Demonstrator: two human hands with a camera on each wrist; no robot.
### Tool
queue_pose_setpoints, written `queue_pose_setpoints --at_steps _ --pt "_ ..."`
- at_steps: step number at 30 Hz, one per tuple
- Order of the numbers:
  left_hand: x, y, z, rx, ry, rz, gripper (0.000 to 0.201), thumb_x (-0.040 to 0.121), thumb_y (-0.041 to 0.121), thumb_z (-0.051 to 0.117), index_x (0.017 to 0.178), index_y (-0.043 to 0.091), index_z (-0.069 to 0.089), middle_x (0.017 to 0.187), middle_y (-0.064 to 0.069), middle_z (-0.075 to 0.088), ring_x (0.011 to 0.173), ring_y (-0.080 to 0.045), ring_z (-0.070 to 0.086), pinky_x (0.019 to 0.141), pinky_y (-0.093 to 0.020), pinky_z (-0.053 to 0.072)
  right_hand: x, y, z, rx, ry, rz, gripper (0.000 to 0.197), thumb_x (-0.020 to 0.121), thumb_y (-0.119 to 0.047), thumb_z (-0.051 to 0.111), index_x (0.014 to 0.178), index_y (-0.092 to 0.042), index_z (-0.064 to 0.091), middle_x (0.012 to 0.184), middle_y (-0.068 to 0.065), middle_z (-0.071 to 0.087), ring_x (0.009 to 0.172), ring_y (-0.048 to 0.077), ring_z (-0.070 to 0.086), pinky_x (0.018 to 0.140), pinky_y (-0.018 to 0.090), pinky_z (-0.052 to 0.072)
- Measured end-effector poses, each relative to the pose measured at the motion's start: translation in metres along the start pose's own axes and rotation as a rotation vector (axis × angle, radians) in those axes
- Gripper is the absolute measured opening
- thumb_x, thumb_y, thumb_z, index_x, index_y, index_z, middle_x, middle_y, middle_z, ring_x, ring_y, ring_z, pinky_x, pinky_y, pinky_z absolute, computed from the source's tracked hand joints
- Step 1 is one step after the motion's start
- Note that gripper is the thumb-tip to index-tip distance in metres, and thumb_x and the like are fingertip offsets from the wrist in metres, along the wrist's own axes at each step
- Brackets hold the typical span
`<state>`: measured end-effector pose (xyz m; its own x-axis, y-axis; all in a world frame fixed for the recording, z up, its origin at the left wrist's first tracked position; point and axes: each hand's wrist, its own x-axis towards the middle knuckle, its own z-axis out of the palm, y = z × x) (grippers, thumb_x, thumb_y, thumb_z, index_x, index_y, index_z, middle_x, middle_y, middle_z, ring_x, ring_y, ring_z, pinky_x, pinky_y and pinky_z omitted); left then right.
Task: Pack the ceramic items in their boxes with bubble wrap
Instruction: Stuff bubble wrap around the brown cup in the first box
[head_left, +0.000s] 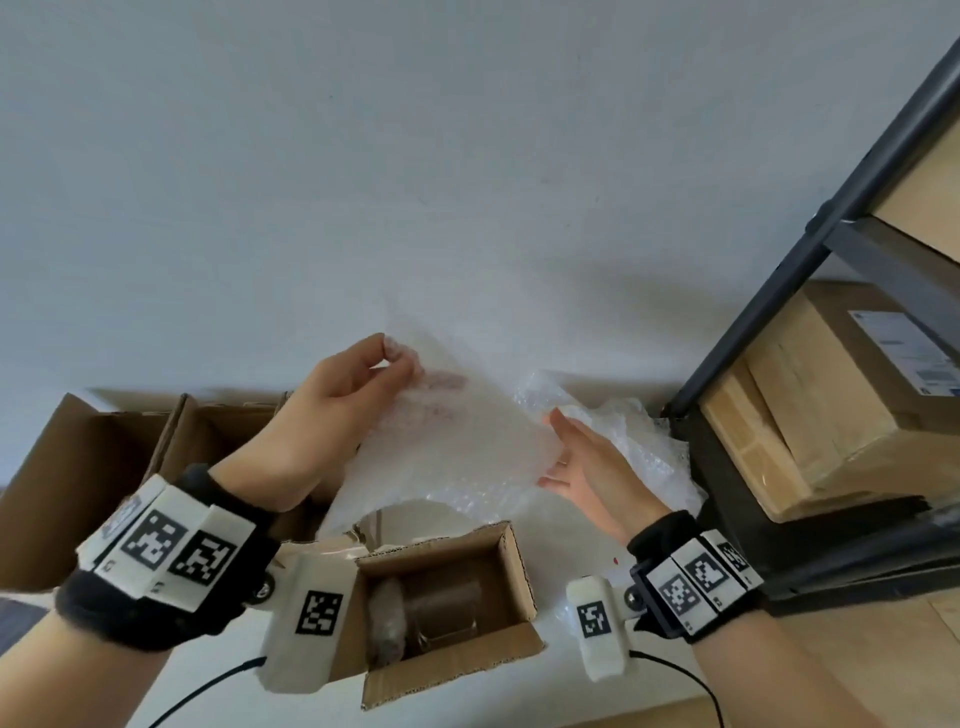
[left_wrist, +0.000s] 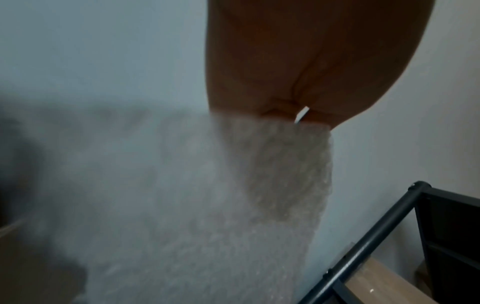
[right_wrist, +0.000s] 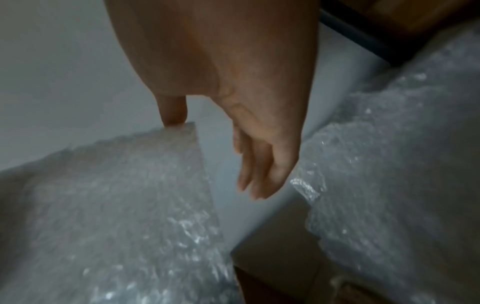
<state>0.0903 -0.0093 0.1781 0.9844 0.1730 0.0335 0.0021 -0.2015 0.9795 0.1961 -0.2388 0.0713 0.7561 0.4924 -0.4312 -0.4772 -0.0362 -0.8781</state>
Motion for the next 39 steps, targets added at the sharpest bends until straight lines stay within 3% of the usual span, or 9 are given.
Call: queue_pose_setpoints --at_steps 5,10,18,21,26,28,31,35,39 --pt "-0.008 -0.009 -0.023 -0.052 0.067 0.007 0.018 0.089 0.034 0.056 0.095 0.017 0.060 0.087 -0.006 0.072 0.082 -0.021 0.064 0.074 -0.027 0.048 0.002 -0.001 0.006 0.293 -0.095 -0.129 0.052 0.078 -0.016 0.068 0.127 -0.011 0.053 0.087 0.012 0.070 0.082 0.025 0.069 0.076 0.034 0.056" --pt "-0.019 -0.029 -0.040 -0.004 0.223 0.010 0.061 0.077 0.028 0.065 0.132 0.030 0.038 0.083 -0.006 0.075 0.081 -0.016 0.072 0.072 -0.018 0.055 0.002 -0.011 0.004 0.190 -0.107 -0.326 0.040 0.073 -0.010 0.071 0.112 -0.017 0.068 0.079 0.009 0.068 0.079 0.020 0.068 0.077 0.029 0.055" --pt "-0.029 -0.040 -0.044 0.242 0.257 0.072 0.027 0.061 0.026 0.078 0.087 0.027 0.073 0.083 0.016 0.073 0.076 -0.002 0.070 0.072 -0.007 0.050 0.001 -0.041 0.011 -0.375 0.036 -0.550 0.020 0.078 -0.001 0.071 0.087 -0.020 0.071 0.077 -0.008 0.071 0.076 0.005 0.068 0.074 0.011 0.049" --pt "-0.028 -0.048 -0.043 0.351 0.322 0.042 0.017 0.071 0.015 0.079 0.076 0.029 0.071 0.080 0.016 0.072 0.074 -0.002 0.067 0.068 -0.003 0.047 -0.003 -0.058 0.021 -0.531 0.080 -0.693 0.013 0.081 -0.010 0.071 0.083 -0.023 0.068 0.102 -0.008 0.064 0.098 0.001 0.061 0.088 0.015 0.047" --pt "-0.023 -0.052 -0.034 0.775 0.230 -0.073 0.037 0.070 0.038 0.079 0.102 0.032 0.061 0.120 0.006 0.049 0.118 -0.017 0.043 0.095 -0.028 0.035 -0.007 -0.081 0.053 -0.739 0.007 -0.841 0.004 0.086 -0.011 0.067 0.090 -0.009 0.067 0.107 -0.001 0.065 0.106 0.006 0.059 0.097 0.024 0.045" --pt "-0.019 -0.048 -0.022 0.793 0.156 -0.025 0.049 0.074 0.048 0.072 0.117 0.029 0.059 0.122 0.009 0.053 0.114 -0.013 0.048 0.099 -0.035 0.040 -0.009 -0.087 0.067 -0.795 -0.039 -0.893 0.007 0.085 -0.008 0.068 0.090 -0.003 0.067 0.106 0.004 0.065 0.105 0.012 0.060 0.097 0.022 0.043" --pt "-0.012 -0.043 -0.011 0.640 0.207 0.045 0.018 0.089 0.028 0.063 0.102 0.018 0.067 0.094 0.001 0.070 0.088 -0.016 0.064 0.084 -0.040 0.051 -0.010 -0.089 0.078 -0.804 0.003 -0.993 0.030 0.082 -0.013 0.072 0.108 -0.002 0.061 0.122 0.004 0.055 0.120 0.017 0.052 0.104 0.018 0.035" --pt "-0.017 -0.037 -0.014 0.161 0.276 0.033 0.013 0.089 0.015 0.063 0.080 0.021 0.069 0.082 0.003 0.074 0.080 -0.011 0.070 0.071 -0.018 0.052 -0.011 -0.084 0.068 -0.502 0.100 -0.704 0.094 0.067 -0.047 0.076 0.143 -0.021 0.027 0.147 -0.007 0.031 0.135 0.005 0.031 0.108 0.020 0.030" --pt "-0.028 -0.034 -0.016 -0.259 0.176 -0.033 0.009 0.084 0.024 0.064 0.088 0.022 0.073 0.096 -0.007 0.074 0.088 -0.016 0.071 0.069 -0.016 0.053 -0.006 -0.064 0.054 -0.191 -0.178 -0.293 0.087 0.061 -0.049 0.082 0.135 -0.021 0.044 0.124 0.001 0.062 0.117 0.018 0.058 0.096 0.032 0.046"
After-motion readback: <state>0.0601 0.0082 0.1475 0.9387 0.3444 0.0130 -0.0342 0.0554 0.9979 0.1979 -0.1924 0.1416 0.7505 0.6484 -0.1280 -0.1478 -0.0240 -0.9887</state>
